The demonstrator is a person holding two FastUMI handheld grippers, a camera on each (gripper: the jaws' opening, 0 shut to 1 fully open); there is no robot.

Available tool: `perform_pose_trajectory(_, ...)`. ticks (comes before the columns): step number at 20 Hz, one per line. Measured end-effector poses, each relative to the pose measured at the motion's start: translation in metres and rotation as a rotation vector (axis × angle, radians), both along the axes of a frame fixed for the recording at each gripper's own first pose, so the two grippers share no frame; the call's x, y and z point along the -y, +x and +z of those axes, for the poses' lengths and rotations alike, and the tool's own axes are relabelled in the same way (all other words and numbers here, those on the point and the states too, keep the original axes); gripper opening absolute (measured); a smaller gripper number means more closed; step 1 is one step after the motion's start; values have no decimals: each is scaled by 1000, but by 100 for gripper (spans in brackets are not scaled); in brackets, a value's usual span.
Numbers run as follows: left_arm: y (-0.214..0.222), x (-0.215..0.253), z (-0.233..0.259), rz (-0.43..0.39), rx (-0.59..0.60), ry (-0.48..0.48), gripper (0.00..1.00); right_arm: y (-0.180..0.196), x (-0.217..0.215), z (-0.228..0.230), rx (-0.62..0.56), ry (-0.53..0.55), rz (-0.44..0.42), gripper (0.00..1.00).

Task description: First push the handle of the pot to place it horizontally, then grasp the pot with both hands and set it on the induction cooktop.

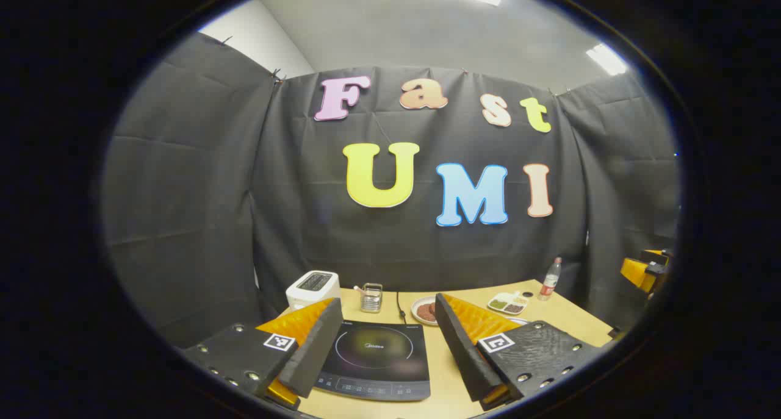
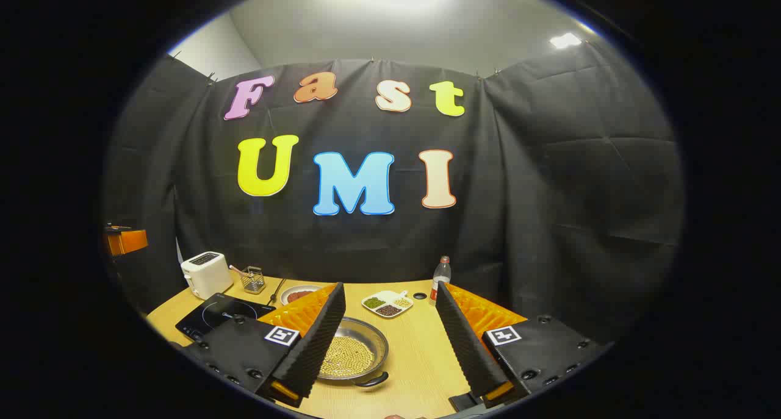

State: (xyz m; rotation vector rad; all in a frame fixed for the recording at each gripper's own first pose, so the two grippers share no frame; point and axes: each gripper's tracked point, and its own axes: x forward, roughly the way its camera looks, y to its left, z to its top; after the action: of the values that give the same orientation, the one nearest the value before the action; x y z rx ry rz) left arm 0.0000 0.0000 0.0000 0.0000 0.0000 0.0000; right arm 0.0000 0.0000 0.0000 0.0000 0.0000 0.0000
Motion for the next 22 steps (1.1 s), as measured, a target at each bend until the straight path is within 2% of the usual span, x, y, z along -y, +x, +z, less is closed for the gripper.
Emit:
perform_pose_trajectory(16, -3, 3, -10, -11, -24, 0, 89, -7, -5, -9, -41, 2, 16, 93)
perform_pose_trajectory(22, -4, 4, -19, -17, -46, -5, 89, 0, -17, -25, -108, -22, 64, 93)
